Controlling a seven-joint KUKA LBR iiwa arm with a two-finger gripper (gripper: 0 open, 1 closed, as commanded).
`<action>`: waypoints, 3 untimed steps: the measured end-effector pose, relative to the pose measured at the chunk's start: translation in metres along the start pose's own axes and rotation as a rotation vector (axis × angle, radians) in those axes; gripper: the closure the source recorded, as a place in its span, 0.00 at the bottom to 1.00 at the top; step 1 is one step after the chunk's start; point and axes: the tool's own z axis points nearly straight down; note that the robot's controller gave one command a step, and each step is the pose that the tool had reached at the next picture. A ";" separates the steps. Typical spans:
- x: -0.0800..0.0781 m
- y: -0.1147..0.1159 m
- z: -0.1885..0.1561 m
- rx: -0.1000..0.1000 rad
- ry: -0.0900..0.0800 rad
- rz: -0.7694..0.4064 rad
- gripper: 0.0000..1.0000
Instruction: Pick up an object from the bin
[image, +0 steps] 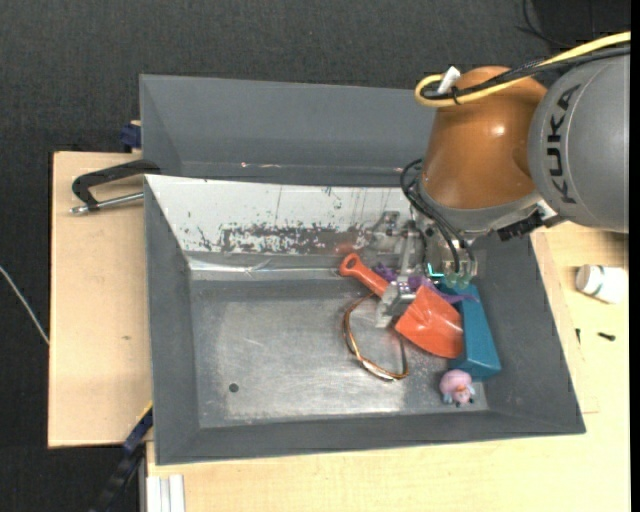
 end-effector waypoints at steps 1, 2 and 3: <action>-0.002 0.000 -0.005 0.000 -0.009 0.001 0.00; 0.002 -0.039 0.059 -0.001 -0.011 0.076 0.00; 0.016 -0.080 0.127 -0.001 -0.012 0.126 0.00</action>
Offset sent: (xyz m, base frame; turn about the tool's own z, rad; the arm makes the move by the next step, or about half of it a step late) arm -0.0097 -0.0817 -0.1296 0.1565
